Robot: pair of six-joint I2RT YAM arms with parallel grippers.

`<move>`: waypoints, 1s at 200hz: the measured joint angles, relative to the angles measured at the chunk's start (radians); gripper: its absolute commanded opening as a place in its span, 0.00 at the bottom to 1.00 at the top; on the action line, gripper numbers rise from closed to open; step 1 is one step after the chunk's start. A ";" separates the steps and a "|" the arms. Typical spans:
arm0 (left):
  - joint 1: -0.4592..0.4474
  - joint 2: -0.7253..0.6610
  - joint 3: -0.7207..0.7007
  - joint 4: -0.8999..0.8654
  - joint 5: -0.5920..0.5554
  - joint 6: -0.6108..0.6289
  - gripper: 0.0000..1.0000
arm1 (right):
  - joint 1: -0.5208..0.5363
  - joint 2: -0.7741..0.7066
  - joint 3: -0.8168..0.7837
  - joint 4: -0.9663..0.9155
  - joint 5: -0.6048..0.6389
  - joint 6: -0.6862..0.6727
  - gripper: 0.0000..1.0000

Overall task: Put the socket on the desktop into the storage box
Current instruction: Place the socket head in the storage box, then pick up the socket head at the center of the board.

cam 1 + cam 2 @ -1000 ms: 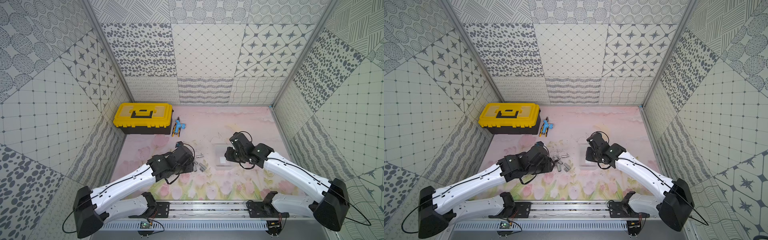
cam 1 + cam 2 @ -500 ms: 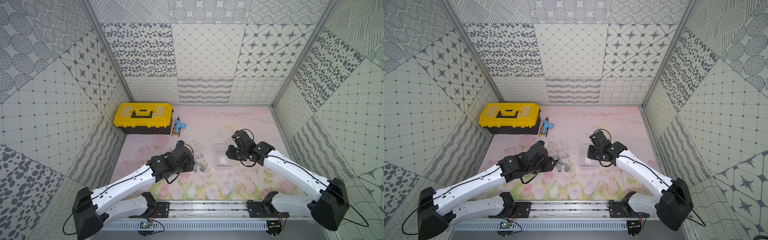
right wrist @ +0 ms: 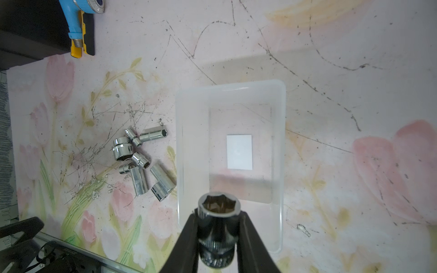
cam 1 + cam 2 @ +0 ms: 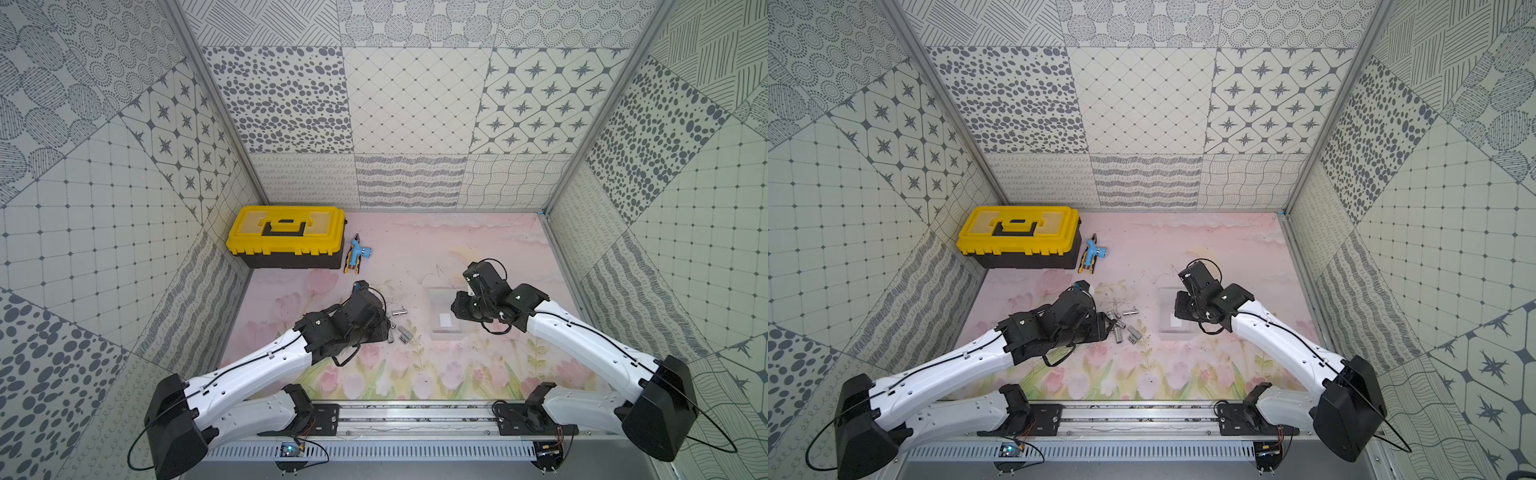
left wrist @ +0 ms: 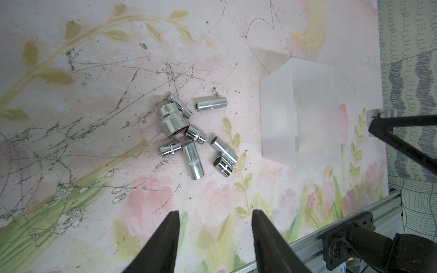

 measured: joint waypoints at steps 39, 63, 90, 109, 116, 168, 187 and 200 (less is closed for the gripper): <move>0.021 0.000 -0.009 0.002 0.003 -0.001 0.55 | 0.015 0.013 0.000 -0.005 0.014 -0.006 0.30; 0.025 0.002 -0.026 0.005 0.005 -0.004 0.54 | 0.021 0.020 0.003 -0.007 0.018 -0.012 0.36; 0.026 0.010 -0.037 0.008 0.009 -0.008 0.54 | 0.029 0.052 0.015 -0.008 0.026 -0.023 0.58; 0.026 0.012 -0.039 0.008 0.010 -0.011 0.54 | 0.030 0.069 0.031 -0.009 0.034 -0.029 0.63; 0.026 0.012 -0.039 0.008 0.010 -0.011 0.54 | 0.030 0.070 0.036 -0.010 0.036 -0.032 0.64; 0.033 0.008 -0.040 0.006 0.009 -0.016 0.54 | 0.125 0.068 0.063 -0.034 0.133 -0.021 0.76; 0.047 0.012 -0.044 -0.002 0.005 -0.027 0.53 | 0.236 0.084 0.105 -0.082 0.239 0.008 0.84; 0.061 0.016 -0.048 -0.005 0.003 -0.035 0.53 | 0.325 0.108 0.140 -0.092 0.319 0.027 0.86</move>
